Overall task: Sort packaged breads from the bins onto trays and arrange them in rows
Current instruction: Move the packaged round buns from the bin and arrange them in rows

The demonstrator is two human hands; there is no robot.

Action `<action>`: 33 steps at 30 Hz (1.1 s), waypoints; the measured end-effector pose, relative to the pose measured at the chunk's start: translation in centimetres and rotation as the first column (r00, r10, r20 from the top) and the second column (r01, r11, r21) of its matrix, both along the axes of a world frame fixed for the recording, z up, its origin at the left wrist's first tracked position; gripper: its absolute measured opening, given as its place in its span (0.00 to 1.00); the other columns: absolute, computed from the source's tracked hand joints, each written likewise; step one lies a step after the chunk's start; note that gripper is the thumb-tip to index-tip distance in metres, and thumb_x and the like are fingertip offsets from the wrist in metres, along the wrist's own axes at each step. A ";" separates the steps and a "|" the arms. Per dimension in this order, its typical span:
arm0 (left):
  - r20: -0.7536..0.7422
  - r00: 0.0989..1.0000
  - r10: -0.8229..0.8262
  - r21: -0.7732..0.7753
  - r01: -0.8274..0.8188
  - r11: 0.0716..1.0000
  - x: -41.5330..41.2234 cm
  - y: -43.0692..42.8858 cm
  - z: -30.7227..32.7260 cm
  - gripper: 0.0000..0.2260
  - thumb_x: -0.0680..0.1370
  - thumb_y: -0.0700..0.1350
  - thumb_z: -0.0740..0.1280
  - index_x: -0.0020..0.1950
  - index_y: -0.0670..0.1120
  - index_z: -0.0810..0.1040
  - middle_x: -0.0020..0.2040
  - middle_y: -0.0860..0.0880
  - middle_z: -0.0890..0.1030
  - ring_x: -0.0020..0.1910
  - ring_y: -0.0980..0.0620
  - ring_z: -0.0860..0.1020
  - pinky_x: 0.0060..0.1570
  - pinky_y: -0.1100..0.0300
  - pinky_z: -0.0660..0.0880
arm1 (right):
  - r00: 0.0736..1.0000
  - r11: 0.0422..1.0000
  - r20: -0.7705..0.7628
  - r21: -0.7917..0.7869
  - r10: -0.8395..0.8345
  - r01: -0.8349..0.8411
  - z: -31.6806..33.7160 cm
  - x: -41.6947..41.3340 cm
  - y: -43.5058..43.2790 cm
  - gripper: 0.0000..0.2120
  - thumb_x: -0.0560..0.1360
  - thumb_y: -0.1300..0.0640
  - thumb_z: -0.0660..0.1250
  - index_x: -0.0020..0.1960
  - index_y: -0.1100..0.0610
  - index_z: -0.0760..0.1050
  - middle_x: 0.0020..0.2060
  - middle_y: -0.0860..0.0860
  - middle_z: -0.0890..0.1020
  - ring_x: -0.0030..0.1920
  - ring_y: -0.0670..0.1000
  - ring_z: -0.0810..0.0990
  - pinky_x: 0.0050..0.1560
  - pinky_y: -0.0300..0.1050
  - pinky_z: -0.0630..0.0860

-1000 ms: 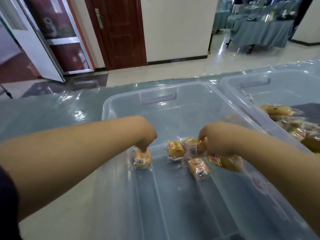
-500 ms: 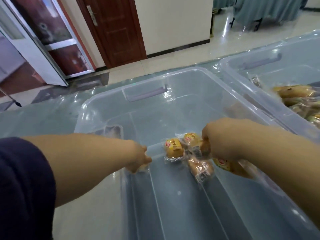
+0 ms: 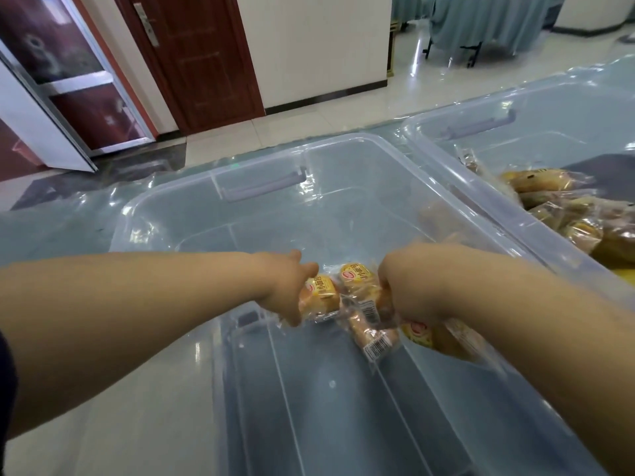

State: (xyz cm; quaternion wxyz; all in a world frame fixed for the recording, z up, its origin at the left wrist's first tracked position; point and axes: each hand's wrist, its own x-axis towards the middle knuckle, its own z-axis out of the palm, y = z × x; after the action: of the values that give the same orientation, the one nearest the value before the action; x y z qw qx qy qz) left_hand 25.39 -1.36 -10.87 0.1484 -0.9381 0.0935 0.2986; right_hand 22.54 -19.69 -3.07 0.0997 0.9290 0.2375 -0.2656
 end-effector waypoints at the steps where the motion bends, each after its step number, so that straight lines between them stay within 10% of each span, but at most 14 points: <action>1: 0.019 1.000 0.024 -0.026 -0.024 0.999 0.8 -0.4 0.1 0.39 0.68 0.60 0.73 0.73 0.53 0.58 0.64 0.46 0.64 0.54 0.42 0.75 0.52 0.50 0.75 | 1.000 1.000 -0.009 -0.007 -0.002 0.002 -0.1 0.1 -0.1 0.16 0.76 0.58 0.65 0.64 0.56 0.73 0.55 0.53 0.77 0.52 0.53 0.75 0.49 0.44 0.71; 14: -0.156 0.983 0.099 -0.218 -0.132 0.967 3.2 -0.9 -5.5 0.44 0.71 0.62 0.67 0.76 0.58 0.41 0.76 0.51 0.35 0.72 0.38 0.61 0.68 0.46 0.64 | 0.997 0.999 -0.069 -0.030 0.019 -0.021 -1.3 0.8 0.0 0.15 0.78 0.55 0.64 0.64 0.57 0.72 0.56 0.54 0.77 0.52 0.53 0.74 0.51 0.44 0.71; 20: -0.229 0.949 0.216 -0.266 -0.275 0.924 2.8 -1.6 -4.8 0.39 0.71 0.54 0.71 0.75 0.54 0.51 0.69 0.47 0.55 0.56 0.40 0.73 0.48 0.48 0.80 | 0.999 0.999 -0.047 -0.042 0.008 -0.010 -2.2 1.0 -0.1 0.06 0.75 0.53 0.69 0.47 0.53 0.73 0.33 0.50 0.70 0.43 0.54 0.74 0.43 0.44 0.71; 33: -0.276 0.886 0.374 -0.365 -0.456 0.812 2.5 -1.7 -4.5 0.48 0.59 0.54 0.81 0.69 0.54 0.55 0.62 0.48 0.71 0.54 0.45 0.74 0.43 0.53 0.81 | 0.998 0.998 -0.047 -0.054 0.037 -0.040 -2.9 1.8 -0.3 0.12 0.76 0.56 0.67 0.59 0.57 0.75 0.38 0.51 0.70 0.44 0.54 0.72 0.44 0.43 0.71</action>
State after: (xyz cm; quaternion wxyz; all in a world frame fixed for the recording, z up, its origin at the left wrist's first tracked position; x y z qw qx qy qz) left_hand 27.86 -3.08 -15.39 -0.1354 -0.9121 -0.0386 0.3851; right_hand 24.31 -20.02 -5.96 0.1250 0.9147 0.2502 -0.2916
